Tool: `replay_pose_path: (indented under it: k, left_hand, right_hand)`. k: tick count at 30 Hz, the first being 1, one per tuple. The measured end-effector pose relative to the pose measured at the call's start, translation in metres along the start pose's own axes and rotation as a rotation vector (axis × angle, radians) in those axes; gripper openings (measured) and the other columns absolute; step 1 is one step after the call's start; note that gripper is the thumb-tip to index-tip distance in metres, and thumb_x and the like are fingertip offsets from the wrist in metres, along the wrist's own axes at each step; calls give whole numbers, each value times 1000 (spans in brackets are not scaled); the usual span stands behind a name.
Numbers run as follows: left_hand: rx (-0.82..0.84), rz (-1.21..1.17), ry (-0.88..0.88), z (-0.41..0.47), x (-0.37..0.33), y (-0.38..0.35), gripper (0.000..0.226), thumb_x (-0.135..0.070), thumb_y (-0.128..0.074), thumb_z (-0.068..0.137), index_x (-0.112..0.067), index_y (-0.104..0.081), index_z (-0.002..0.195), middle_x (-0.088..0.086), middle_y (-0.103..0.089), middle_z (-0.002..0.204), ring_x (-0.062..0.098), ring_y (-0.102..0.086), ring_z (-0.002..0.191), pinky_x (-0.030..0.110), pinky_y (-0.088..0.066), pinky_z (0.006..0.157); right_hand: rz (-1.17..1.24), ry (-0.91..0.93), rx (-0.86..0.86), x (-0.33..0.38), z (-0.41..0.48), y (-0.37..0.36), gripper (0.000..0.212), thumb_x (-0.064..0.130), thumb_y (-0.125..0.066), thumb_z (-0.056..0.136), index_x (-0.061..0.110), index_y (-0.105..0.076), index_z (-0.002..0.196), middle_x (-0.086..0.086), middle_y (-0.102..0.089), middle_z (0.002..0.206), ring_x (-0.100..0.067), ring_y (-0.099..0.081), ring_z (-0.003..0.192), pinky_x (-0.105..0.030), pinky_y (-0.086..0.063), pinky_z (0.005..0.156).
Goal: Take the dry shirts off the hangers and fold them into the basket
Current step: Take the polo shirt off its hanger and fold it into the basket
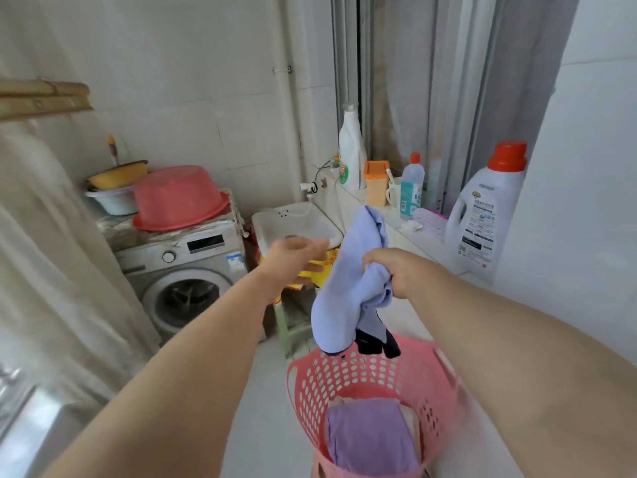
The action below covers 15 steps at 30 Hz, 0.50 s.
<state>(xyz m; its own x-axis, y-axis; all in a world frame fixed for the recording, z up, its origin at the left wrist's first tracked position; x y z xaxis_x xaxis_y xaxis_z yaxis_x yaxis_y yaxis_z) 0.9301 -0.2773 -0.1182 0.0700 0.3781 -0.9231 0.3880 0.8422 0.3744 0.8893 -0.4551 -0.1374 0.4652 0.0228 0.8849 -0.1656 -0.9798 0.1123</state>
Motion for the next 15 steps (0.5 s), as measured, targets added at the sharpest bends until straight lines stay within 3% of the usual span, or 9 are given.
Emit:
replay_pose_path:
  k: [2, 3, 5, 7, 8, 10, 12, 15]
  left_hand:
    - [-432, -64, 122, -2, 19, 25, 57, -54, -51, 90, -2, -63, 111, 11, -67, 93, 29, -62, 82, 39, -50, 75]
    - [-512, -148, 241, -6, 34, 31, 63, -60, -43, 90, -3, -62, 110, 14, -65, 92, 31, -60, 79, 39, -48, 71]
    - [-421, -528, 433, -16, 54, 23, 55, -62, -34, 93, -15, -60, 104, 10, -62, 90, 28, -55, 74, 33, -43, 63]
    - [-255, -757, 417, -17, 64, 10, 35, -41, -36, 98, -13, -57, 100, 11, -61, 96, 28, -58, 73, 33, -46, 62]
    - [-213, -837, 389, -17, 66, 3, 35, -39, -38, 96, -11, -59, 102, 14, -62, 100, 29, -62, 77, 37, -50, 64]
    - [-183, -1017, 338, -16, 65, -5, 52, -57, -42, 89, -13, -63, 111, 16, -65, 108, 34, -62, 97, 48, -50, 82]
    - [-210, -1159, 288, -17, 59, -6, 68, -74, -37, 83, -21, -65, 115, 11, -69, 111, 34, -61, 103, 48, -47, 92]
    - [-134, -992, 333, -22, 63, -2, 86, -90, -30, 70, -24, -66, 113, 8, -71, 110, 32, -62, 106, 44, -48, 91]
  right_hand:
    - [74, 10, 53, 3, -8, 4, 24, 3, -41, 89, 11, -38, 66, -5, -45, 59, -18, -46, 52, -19, -41, 45]
    - [138, 24, 70, 7, -11, 4, 24, 5, -37, 90, 10, -39, 67, -6, -45, 59, -21, -47, 56, -20, -41, 47]
    - [284, 60, 128, 18, -20, 5, 25, 17, -33, 93, 4, -51, 82, -12, -61, 67, -25, -59, 66, -21, -44, 51]
    - [283, 145, 82, 29, -32, 7, 47, 29, -34, 84, -2, -54, 113, -21, -66, 102, -21, -65, 78, -9, -44, 53]
    - [269, 215, 101, 31, -35, 7, 43, 24, -41, 81, -1, -55, 113, -22, -63, 107, -19, -62, 74, -11, -46, 55]
    - [294, 189, 89, 31, -34, 13, 9, 10, -54, 73, 5, -54, 80, -11, -56, 81, -16, -50, 60, -18, -44, 55]
    - [164, 106, 29, 16, -21, 24, 18, 3, -51, 83, 6, -44, 67, -6, -45, 69, -18, -43, 57, -22, -39, 56]
    - [3, 45, -107, -14, -6, 41, 30, -5, -37, 91, 5, -43, 64, -9, -42, 66, -21, -39, 57, -26, -31, 59]
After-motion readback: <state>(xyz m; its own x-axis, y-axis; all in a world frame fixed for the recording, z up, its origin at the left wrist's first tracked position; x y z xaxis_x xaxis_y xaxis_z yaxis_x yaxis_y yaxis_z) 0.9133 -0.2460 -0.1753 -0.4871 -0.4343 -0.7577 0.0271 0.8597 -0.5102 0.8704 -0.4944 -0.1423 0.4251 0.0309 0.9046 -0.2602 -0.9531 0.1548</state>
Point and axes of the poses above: each hand's wrist, its own z-axis towards the middle knuckle, its own y-axis out of the back of the hand, x = y × z, the point moved 3 cm from there along z, towards the middle knuckle
